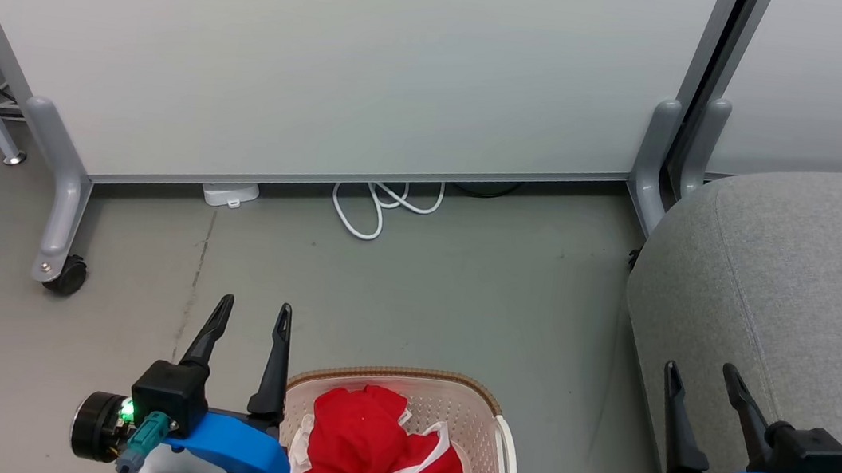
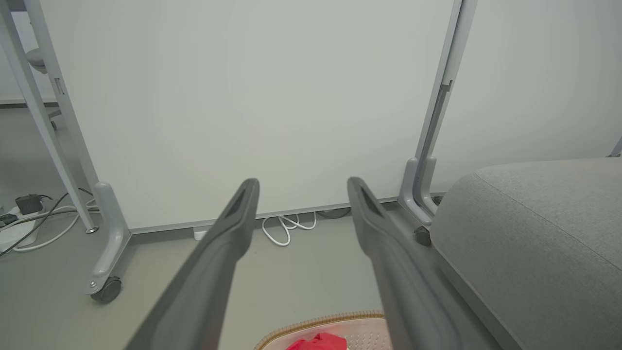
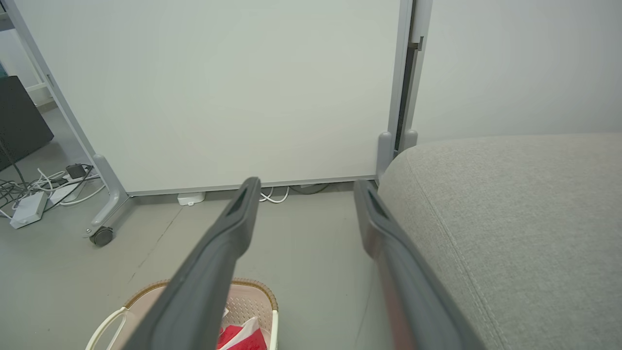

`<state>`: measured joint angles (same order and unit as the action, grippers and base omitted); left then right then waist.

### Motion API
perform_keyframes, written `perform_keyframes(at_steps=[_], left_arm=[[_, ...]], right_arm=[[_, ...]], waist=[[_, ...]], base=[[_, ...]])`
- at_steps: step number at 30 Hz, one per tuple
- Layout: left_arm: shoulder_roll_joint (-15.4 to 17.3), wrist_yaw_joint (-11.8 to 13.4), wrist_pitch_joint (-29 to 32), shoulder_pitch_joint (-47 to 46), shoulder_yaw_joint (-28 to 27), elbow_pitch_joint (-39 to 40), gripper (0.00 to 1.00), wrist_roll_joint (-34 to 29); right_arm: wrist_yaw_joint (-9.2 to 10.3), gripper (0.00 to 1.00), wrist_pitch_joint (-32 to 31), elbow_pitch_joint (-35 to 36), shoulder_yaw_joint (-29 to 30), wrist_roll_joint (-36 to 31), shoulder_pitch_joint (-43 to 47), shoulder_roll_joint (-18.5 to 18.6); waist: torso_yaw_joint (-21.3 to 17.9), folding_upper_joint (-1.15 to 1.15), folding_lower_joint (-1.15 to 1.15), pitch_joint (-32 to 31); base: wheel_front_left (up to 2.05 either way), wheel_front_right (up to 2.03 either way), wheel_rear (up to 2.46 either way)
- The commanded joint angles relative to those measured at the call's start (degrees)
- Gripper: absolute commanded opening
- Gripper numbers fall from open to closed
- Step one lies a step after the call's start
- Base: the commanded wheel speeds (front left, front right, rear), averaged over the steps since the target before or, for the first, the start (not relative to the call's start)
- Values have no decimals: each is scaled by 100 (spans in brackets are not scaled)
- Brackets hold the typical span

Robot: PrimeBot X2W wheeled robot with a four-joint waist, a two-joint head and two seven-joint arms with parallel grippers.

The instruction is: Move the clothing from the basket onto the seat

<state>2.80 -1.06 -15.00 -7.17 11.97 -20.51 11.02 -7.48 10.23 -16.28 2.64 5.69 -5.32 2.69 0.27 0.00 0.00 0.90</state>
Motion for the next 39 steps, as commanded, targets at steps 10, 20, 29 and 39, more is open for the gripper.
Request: perform_keyframes(at_steps=[10, 20, 29, 39], left_arm=[[14, -37, -28, -62, -8, -94, 100, 13], [54, -161, -23, -543, -50, -625, 100, -90], [172, -326, -23, -1356, 8, -1695, 100, -153], [177, -425, -23, -2228, 108, -2868, 100, -183]], right_arm=[[-3, 100, 18, 79, -103, 48, -137, 35], [-3, 100, 99, 353, -397, 143, -668, 31], [-3, 100, 282, 476, -623, 294, -1206, 27], [-3, 100, 438, 620, -950, 448, -1779, 26]], waist=[[-104, 0, 0, 247], [-568, 0, 0, 1511], [-957, 0, 0, 2746], [-1212, 0, 0, 3762]], base=[[0, 0, 0], [0, 0, 0], [0, 0, 0], [0, 0, 0]])
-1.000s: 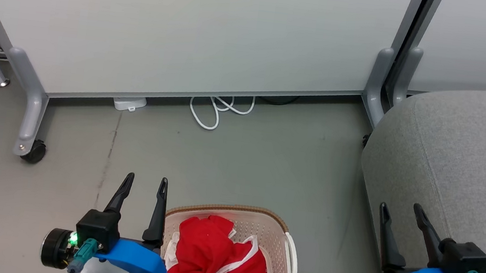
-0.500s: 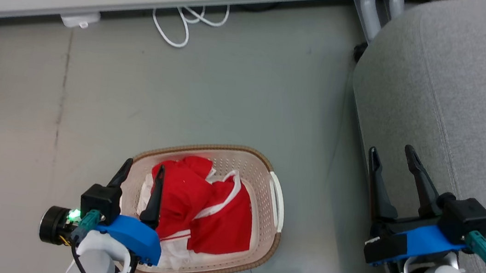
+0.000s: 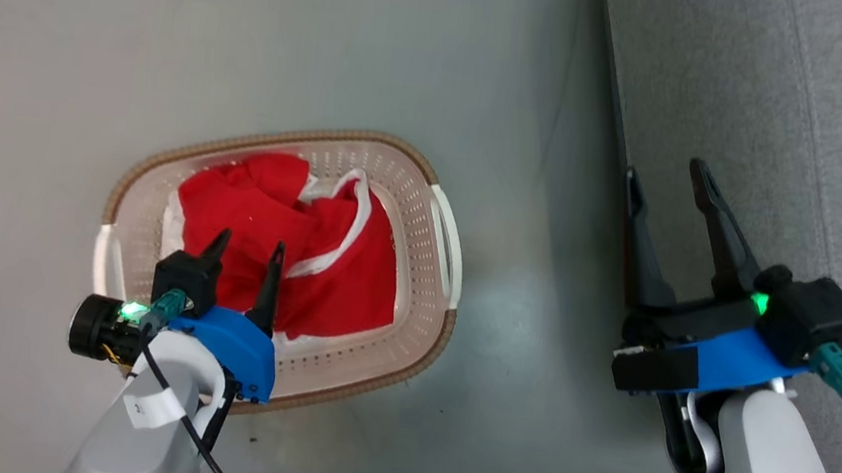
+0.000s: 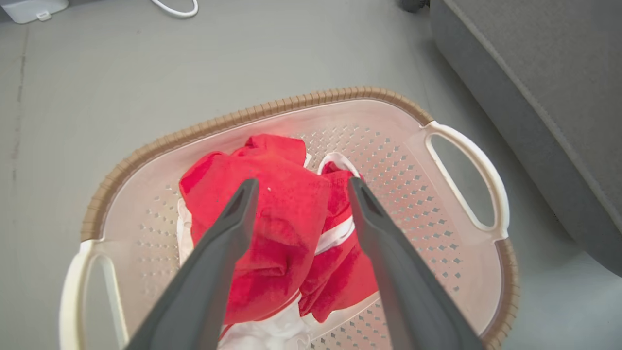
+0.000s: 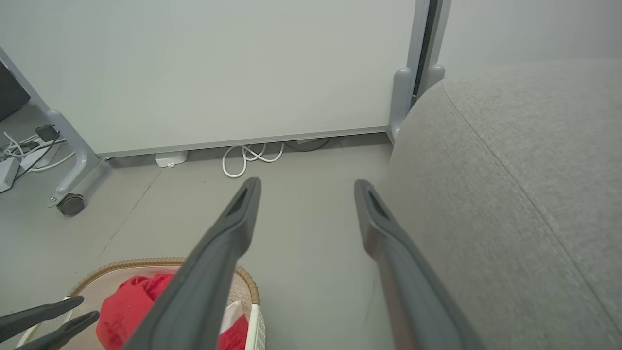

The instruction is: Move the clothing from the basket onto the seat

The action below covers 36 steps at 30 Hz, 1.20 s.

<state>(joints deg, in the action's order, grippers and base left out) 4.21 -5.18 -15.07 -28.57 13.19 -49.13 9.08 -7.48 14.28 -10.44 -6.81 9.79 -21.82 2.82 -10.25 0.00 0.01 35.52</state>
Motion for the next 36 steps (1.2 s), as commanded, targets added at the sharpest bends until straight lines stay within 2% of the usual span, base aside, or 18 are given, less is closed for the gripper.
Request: perform_keyframes(at_steps=[1, 9, 17, 27, 34, 35, 36], left_arm=[[49, -21, -16, -171, -11, -106, 100, 7], [84, 22, -10, -784, 18, -1031, 100, 16], [220, 209, 0, -1315, 73, -1659, 100, -37], [381, 613, 78, -1646, -70, -2168, 100, 131], [430, 709, 132, -1784, -105, -2296, 100, 250], [426, 715, 140, -1796, -103, -2310, 48, 250], [415, 717, 156, -1800, -98, -2323, 14, 261]], right_arm=[[-3, 100, 47, 51, -57, 52, -171, 14], [-3, 100, 84, 185, -203, 96, -364, 14], [-3, 100, 95, 331, -263, 210, -326, 13], [-3, 100, 99, 442, -408, 432, -256, 13], [-3, 100, 100, 478, -394, 461, -223, 13], [-3, 100, 100, 476, -391, 463, -222, 13], [-3, 100, 100, 466, -388, 464, -222, 13]], waist=[[-193, 0, -1, 378], [-367, 0, -1, 870], [-520, 0, -1, 1328], [-660, 0, -1, 1570], [-702, 0, -1, 1645], [-703, 0, -1, 1647], [-702, 0, -1, 1644]], base=[[0, 0, 0], [0, 0, 0], [0, 0, 0], [0, 0, 0], [0, 0, 0], [0, 0, 0], [0, 0, 0]])
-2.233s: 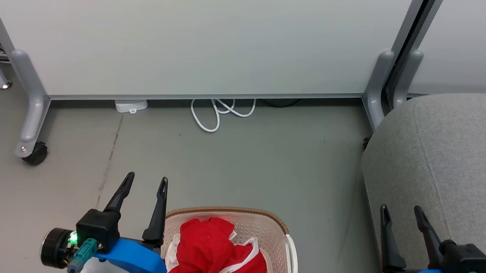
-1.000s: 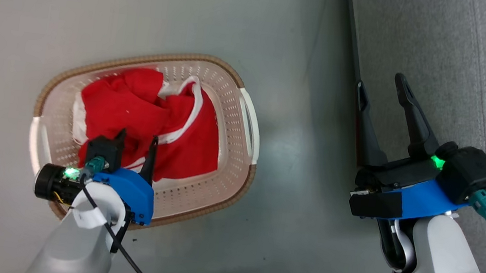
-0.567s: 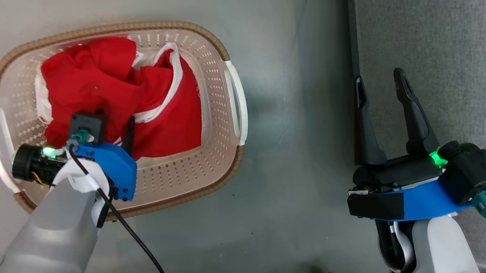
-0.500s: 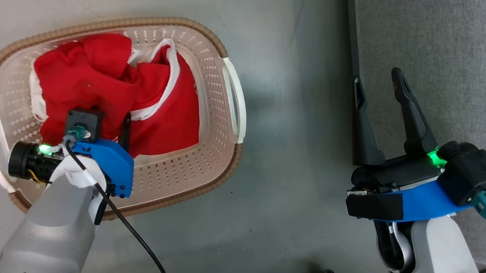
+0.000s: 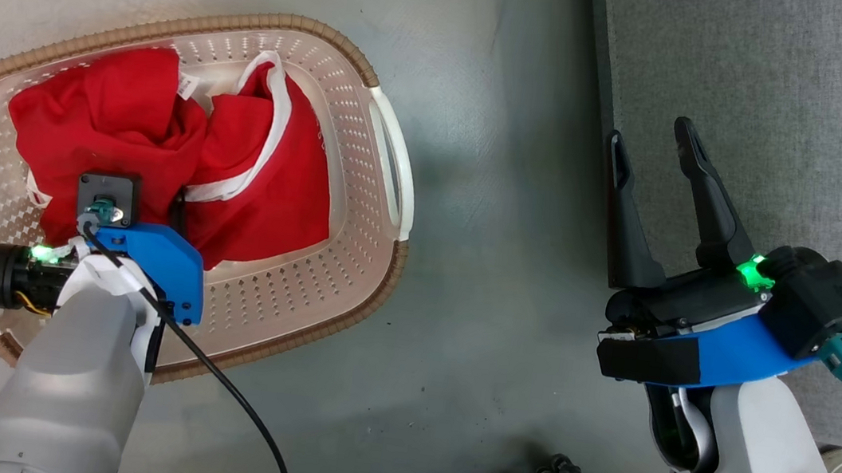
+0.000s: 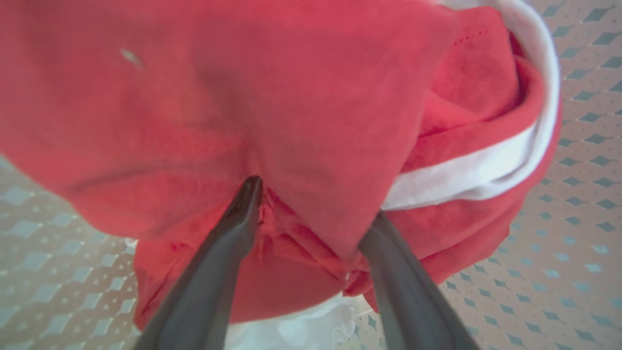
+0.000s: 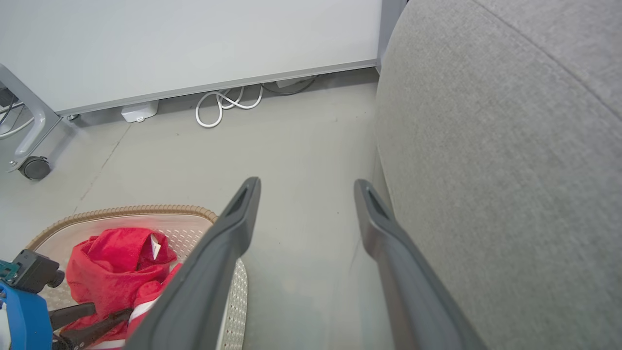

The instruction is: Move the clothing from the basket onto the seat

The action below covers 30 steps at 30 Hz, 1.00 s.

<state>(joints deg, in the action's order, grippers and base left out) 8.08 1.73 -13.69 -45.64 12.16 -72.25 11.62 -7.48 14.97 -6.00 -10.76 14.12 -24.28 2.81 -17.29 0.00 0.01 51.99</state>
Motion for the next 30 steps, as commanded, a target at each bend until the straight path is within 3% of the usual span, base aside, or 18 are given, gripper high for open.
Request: perform_keyframes(at_steps=[1, 20, 24, 30], left_arm=[[12, 12, 16, -99, 6, -22, 0, 32], [-215, -159, -54, -38, 117, -113, 0, 229], [-274, -164, -69, 61, 168, -121, 0, 245], [-396, -186, -138, 378, 356, -52, 0, 161]], right_arm=[[-3, 100, 31, 8, 11, 34, 22, 14], [-3, 100, 31, -141, 76, -156, 16, 14], [-3, 100, 32, -227, 98, -225, 63, 15], [-3, 100, 31, -529, 159, -430, 332, 16]], waist=[[2, 0, -1, -10], [138, 0, -1, -366], [218, 0, -1, -620], [428, 0, -1, -1581]], base=[[0, 0, 0], [0, 0, 0], [0, 0, 0], [0, 0, 0]])
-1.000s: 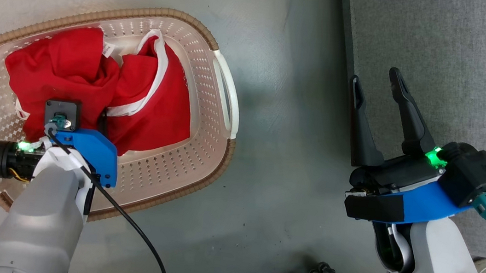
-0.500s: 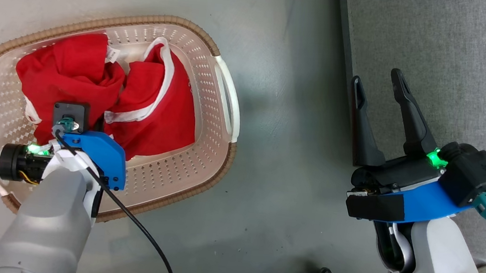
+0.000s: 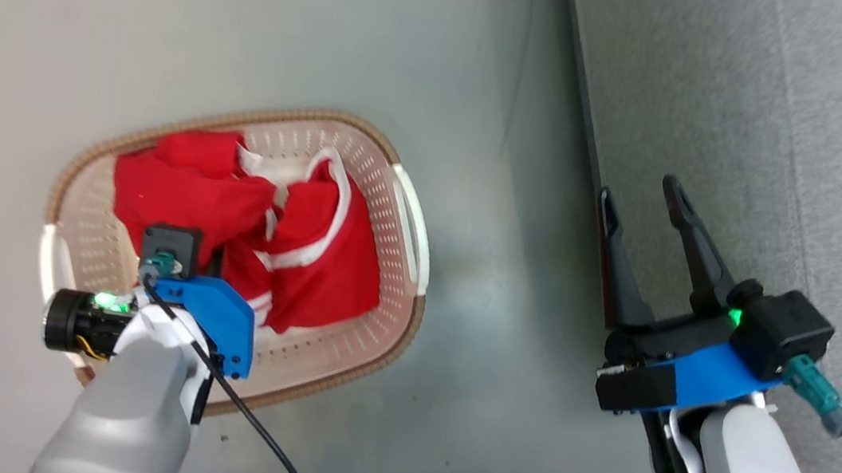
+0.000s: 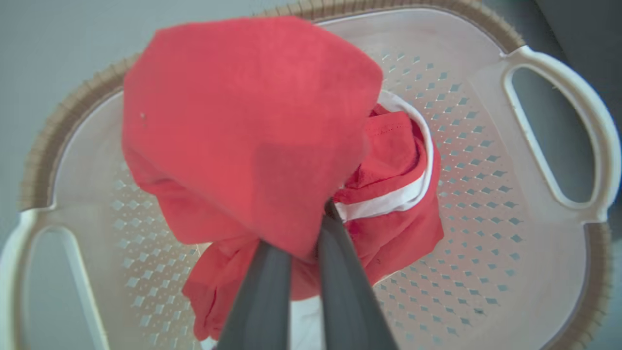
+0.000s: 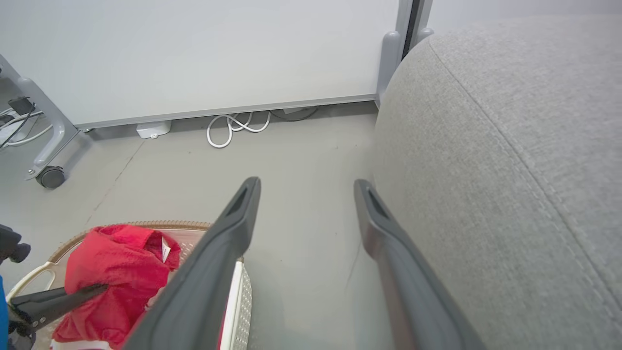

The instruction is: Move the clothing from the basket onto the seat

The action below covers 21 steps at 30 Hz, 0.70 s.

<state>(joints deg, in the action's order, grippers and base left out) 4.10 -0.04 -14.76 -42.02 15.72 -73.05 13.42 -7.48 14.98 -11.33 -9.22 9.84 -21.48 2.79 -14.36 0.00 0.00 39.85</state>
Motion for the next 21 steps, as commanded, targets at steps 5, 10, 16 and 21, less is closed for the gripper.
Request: perform_keyframes(at_steps=[5, 10, 16, 21], left_arm=[[-85, -127, -52, 328, 173, 309, 0, -52], [-119, -258, -50, 580, 415, 762, 0, -76], [-127, -505, -51, 959, 1058, 1451, 0, 289], [-124, -609, -51, 1226, 1787, 1956, 0, 729]], right_arm=[[-2, 100, 13, -291, 123, -241, 358, 21], [-3, 100, -120, -412, 187, -359, 630, 20], [-3, 100, -324, -453, 246, -451, 969, 20], [-2, 100, -471, -466, 300, -498, 1331, 19]], waist=[[378, 0, 0, -1210], [642, 0, 0, -1899], [900, 0, 0, -2681], [1068, 0, 0, -3308]], base=[[0, 0, 0], [0, 0, 0], [0, 0, 0], [0, 0, 0]])
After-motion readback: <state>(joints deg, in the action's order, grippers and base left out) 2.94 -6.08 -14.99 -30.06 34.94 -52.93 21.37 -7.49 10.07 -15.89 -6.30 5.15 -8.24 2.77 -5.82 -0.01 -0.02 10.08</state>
